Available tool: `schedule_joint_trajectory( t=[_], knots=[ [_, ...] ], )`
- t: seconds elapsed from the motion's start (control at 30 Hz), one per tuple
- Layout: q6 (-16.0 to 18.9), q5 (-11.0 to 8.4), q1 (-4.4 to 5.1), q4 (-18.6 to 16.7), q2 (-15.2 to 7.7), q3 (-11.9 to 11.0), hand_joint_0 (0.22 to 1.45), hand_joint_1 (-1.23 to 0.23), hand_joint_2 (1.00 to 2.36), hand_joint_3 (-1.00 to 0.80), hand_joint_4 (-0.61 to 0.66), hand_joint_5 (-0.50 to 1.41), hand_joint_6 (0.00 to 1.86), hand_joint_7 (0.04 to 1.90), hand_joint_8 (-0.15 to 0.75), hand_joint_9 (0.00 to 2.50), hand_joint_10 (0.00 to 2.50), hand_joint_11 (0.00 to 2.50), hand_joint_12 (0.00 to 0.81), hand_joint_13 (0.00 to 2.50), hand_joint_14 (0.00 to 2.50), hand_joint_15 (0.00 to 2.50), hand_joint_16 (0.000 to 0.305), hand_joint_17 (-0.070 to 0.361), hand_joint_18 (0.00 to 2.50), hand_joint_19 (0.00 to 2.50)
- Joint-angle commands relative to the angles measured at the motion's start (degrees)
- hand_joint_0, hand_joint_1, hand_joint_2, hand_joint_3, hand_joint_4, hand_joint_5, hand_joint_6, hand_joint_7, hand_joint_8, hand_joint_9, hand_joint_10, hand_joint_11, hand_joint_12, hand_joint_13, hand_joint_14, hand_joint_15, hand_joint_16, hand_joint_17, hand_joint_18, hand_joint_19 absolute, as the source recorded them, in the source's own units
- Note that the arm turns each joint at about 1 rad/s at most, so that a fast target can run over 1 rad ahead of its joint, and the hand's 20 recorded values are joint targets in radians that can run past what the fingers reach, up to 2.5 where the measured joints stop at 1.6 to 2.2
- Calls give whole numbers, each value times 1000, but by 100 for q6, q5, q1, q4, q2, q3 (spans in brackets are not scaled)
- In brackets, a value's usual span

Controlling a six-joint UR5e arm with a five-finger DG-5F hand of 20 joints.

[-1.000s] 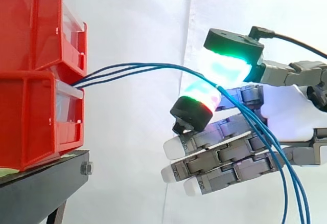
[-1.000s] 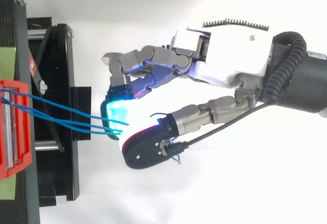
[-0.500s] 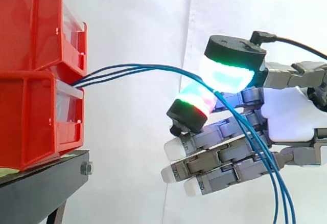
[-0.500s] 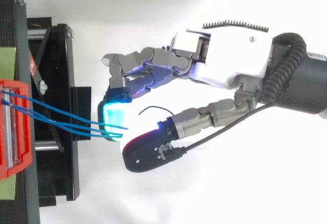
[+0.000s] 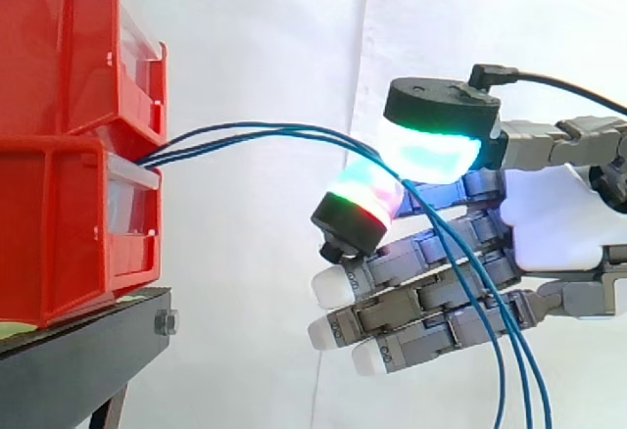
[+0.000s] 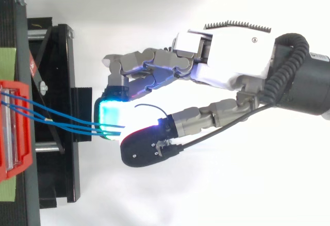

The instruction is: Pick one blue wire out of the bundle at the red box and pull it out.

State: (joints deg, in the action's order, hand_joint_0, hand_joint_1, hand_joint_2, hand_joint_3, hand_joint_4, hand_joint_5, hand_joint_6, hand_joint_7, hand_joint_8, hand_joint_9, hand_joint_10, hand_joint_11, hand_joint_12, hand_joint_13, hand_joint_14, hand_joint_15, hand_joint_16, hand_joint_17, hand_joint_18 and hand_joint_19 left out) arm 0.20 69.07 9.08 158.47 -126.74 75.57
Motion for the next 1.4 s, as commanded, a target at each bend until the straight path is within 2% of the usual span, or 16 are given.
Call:
schedule_joint_trajectory(
  t=[0.0, 0.07, 0.23, 0.37, 0.43, 0.6, 0.73, 0.8, 0.83, 0.9, 0.93, 1.03, 1.07, 1.1, 1.27, 1.37],
  knots=[
    [-3, 1, 6, 0, 0, 1, 667, -690, 1034, -45, 313, -80, 501, 1372, 230, 664, 21, 528, 359, 0, 1, 0, 54, 122, 0, 282],
    [-3, 1, 6, 0, 0, 1, 629, -732, 1030, -34, 306, -91, 511, 1442, 239, 666, 22, 588, 364, 0, 0, 0, 55, 123, 0, 288],
    [-3, 1, 6, 0, 0, 1, 539, -671, 1024, -2, 315, -106, 621, 1307, 241, 706, 22, 596, 373, 0, 0, 6, 57, 128, 0, 300],
    [-3, 1, 6, 0, 0, 1, 510, -606, 1024, -97, 183, -93, 714, 1233, 237, 782, 23, 625, 371, 0, 0, 15, 57, 129, 0, 305],
    [-12, 1, 6, 0, 0, 1, 519, -620, 1022, -157, 146, -106, 786, 1219, 234, 820, 28, 677, 366, 0, 1, 39, 56, 125, 0, 310],
    [-20, 1, 15, 0, 0, 1, 580, -817, 1021, -258, 159, -123, 851, 1254, 251, 855, 26, 800, 373, 66, 5, 108, 53, 120, 0, 321],
    [-12, 1, 15, 0, 0, 1, 643, -892, 1022, -256, 133, -129, 867, 1280, 256, 861, 28, 827, 375, 88, 5, 103, 53, 119, 0, 304],
    [-12, 1, 15, 0, 0, 1, 668, -904, 1024, -247, 109, -136, 877, 1383, 261, 859, 28, 817, 377, 90, 4, 85, 54, 121, 0, 284],
    [-12, 1, 15, 0, 0, 1, 675, -907, 1023, -246, 108, -138, 879, 1395, 255, 832, 28, 782, 377, 69, 3, 59, 54, 121, 0, 275],
    [-12, 1, 15, 0, 0, -8, 617, -862, 1023, -234, 149, -140, 864, 1405, 241, 688, 19, 470, 369, 0, 0, 0, 55, 123, 0, 255],
    [-12, 1, 15, -9, 0, 1, 613, -858, 1023, -227, 161, -142, 850, 1414, 238, 675, 18, 450, 370, 0, 0, 0, 55, 123, 0, 255],
    [-12, 10, 15, -9, 0, 1, 543, -769, 1024, -187, 172, -117, 753, 1315, 218, 636, 13, 300, 367, 0, 0, 0, 57, 128, 0, 263],
    [-3, 10, 15, -9, 0, 1, 527, -690, 1025, -155, 161, -99, 710, 1210, 207, 640, 12, 274, 365, 0, 0, 0, 57, 128, 0, 274],
    [-3, 10, 15, -9, 0, 1, 535, -657, 1025, -142, 166, -69, 612, 1358, 192, 651, 11, 243, 356, 0, 0, 0, 56, 126, 0, 272],
    [-3, 10, 15, -9, 0, 1, 597, -660, 1025, -178, 218, -43, 500, 1494, 190, 640, 12, 278, 349, 0, 0, 0, 52, 118, 0, 256],
    [-3, 10, 15, -17, 0, 1, 627, -663, 1025, -204, 243, -80, 557, 1356, 219, 620, 20, 452, 362, 0, 0, 0, 54, 123, 0, 265]
  ],
)
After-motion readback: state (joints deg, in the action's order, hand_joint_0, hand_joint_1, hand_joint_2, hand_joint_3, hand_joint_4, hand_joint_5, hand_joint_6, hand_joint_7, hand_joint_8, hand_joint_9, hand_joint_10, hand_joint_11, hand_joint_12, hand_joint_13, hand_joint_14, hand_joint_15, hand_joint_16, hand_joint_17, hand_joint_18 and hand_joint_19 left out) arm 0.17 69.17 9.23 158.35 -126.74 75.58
